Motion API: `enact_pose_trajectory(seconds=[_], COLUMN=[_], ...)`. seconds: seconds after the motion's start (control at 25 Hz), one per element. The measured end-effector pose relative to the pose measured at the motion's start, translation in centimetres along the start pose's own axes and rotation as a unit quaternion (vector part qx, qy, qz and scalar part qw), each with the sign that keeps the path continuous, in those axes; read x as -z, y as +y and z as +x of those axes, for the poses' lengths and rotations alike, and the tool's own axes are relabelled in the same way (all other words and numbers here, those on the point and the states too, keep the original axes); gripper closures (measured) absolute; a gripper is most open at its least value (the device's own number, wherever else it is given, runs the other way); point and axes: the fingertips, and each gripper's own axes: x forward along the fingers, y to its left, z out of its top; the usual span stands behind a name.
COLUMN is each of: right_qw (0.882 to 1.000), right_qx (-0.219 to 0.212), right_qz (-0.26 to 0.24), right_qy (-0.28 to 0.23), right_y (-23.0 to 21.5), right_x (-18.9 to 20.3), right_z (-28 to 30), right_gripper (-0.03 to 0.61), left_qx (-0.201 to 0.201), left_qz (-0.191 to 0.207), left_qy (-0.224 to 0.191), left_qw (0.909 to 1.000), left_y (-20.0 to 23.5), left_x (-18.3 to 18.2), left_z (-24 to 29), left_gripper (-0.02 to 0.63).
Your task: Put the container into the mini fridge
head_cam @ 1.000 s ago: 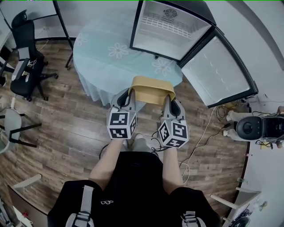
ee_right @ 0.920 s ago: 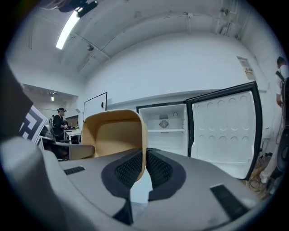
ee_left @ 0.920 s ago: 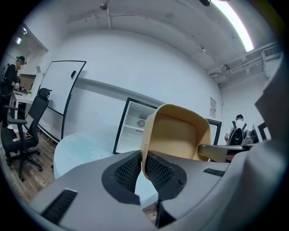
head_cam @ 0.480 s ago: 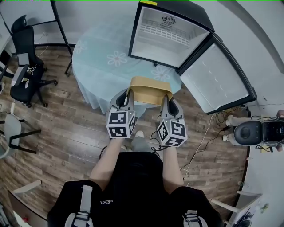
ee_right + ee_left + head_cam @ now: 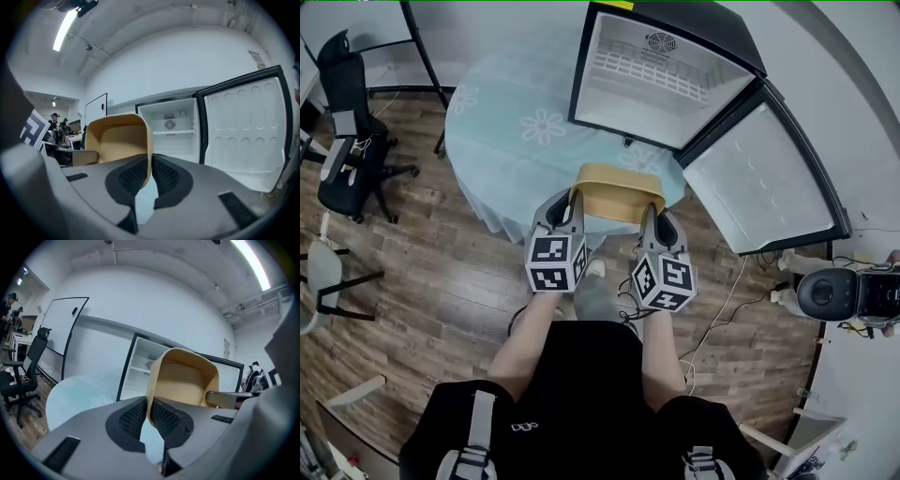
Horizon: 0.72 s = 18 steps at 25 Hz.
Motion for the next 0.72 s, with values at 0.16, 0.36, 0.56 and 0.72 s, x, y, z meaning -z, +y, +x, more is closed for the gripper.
enact_pose_trajectory(seconds=[0.16,0.36,0.56,0.72], right_qw=[1.0,0.999,0.998,0.997], right_qx=[0.0,0.013,0.011,0.01], right_qz=[0.012,0.033,0.047,0.052], right_qy=[0.023,0.034,0.048,0.052], right_y=[-1.7,-5.2,-8.0,-9.7], right_x=[1.5,2.2,2.9,2.8], right_z=[2.2,5.0,7.9,9.8], right_gripper=[0.552,0.555,0.554,0.552], left_qx=[-0.003,0.02,0.022,0.015], left_qz=[-0.008,-0.005,0.0,0.008], left_qy=[0.023,0.035,0.053,0.063], left_qw=[0.9997,0.9992,0.9984,0.9979], left_y=[0.2,-1.1,-1.7,-2.1], left_x=[1.3,1.8,2.3,2.3], left_z=[2.8,7.0,11.1,13.9], left_gripper=[0.603,0.59,0.584,0.584])
